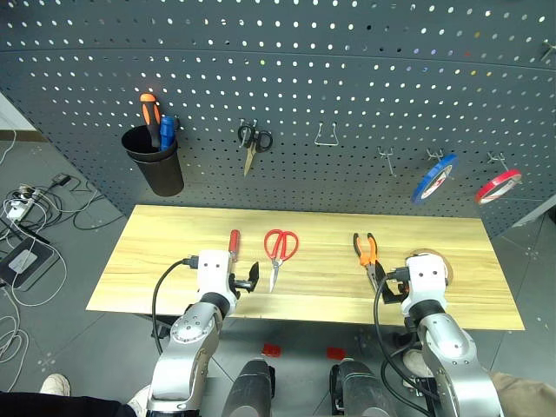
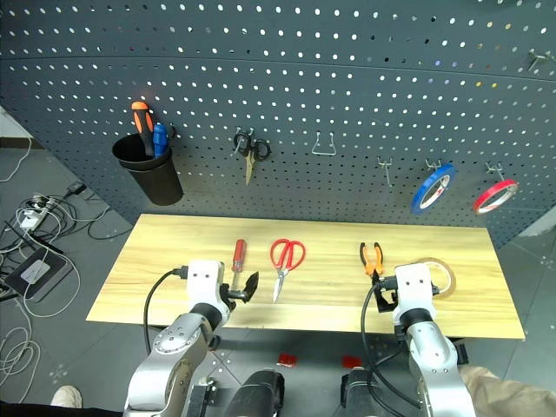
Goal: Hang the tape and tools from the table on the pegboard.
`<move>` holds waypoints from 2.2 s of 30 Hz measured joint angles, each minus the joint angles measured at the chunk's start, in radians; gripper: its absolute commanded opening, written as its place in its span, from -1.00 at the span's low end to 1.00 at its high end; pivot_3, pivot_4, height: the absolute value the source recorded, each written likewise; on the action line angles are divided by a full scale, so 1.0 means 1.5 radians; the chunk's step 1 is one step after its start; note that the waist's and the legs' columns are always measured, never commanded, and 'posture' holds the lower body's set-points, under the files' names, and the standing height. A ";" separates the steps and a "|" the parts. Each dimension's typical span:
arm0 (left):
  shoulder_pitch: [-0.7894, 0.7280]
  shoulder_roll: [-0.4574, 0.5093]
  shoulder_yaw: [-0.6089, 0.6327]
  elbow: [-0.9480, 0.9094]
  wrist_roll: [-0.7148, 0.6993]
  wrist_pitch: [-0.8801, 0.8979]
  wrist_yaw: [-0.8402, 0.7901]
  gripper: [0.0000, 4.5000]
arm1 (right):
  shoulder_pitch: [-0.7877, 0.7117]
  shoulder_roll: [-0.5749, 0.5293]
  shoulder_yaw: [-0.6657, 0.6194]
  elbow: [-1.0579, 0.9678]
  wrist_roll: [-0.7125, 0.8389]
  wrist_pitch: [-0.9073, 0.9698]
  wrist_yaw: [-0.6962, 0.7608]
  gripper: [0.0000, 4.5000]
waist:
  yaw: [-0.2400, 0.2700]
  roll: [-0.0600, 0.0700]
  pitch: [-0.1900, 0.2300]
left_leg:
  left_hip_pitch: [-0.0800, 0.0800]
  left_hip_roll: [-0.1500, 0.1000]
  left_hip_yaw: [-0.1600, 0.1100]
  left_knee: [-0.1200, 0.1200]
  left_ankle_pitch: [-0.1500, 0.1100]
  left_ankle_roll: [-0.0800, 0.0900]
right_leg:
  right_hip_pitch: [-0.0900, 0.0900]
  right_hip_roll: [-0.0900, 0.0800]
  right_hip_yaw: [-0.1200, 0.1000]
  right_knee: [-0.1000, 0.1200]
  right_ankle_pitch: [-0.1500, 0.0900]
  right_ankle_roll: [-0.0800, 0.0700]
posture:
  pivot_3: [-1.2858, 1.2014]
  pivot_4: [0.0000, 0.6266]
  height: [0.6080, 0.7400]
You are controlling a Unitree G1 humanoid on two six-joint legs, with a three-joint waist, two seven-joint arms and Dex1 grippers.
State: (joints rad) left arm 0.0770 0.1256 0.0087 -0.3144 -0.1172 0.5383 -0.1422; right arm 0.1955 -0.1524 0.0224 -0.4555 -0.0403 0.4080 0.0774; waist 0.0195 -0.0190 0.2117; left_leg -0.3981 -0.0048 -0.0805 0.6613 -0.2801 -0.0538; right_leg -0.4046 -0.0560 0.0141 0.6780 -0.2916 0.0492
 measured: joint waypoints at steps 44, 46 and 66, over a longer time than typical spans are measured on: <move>0.012 0.052 0.028 -0.026 -0.005 0.006 -0.031 0.98 | 0.050 -0.004 -0.015 -0.019 -0.001 0.036 0.015 1.00 | 0.002 -0.001 0.003 | 0.000 0.000 0.000 0.000 0.000 0.000 | 0.000 0.000 0.000 0.000 0.000 0.000 | 0.09 -0.13 1.00; -0.009 0.075 0.018 -0.015 -0.006 0.011 -0.055 0.98 | 0.052 -0.017 -0.015 -0.020 0.002 0.043 0.025 1.00 | 0.001 0.000 0.004 | 0.000 0.000 0.000 0.000 0.000 0.000 | 0.000 0.000 -0.001 0.000 0.000 0.000 | 0.08 -0.07 1.00; -0.398 0.084 -0.270 0.276 0.023 -0.157 -0.419 0.98 | -0.103 -0.070 -0.085 0.124 0.045 0.084 0.067 1.00 | -0.033 -0.001 0.076 | -0.001 0.000 0.002 0.001 0.000 0.000 | -0.001 0.000 0.000 0.002 0.000 0.000 | 0.04 0.35 1.00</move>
State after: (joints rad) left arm -0.5198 0.2518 -0.3966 0.0993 -0.0831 0.3029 -0.7713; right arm 0.0415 -0.2580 -0.1054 -0.2696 0.0265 0.5344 0.1776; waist -0.0301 -0.0209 0.3252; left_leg -0.3998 -0.0048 -0.0778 0.6633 -0.2803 -0.0531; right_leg -0.4057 -0.0559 0.0144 0.6808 -0.2916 0.0489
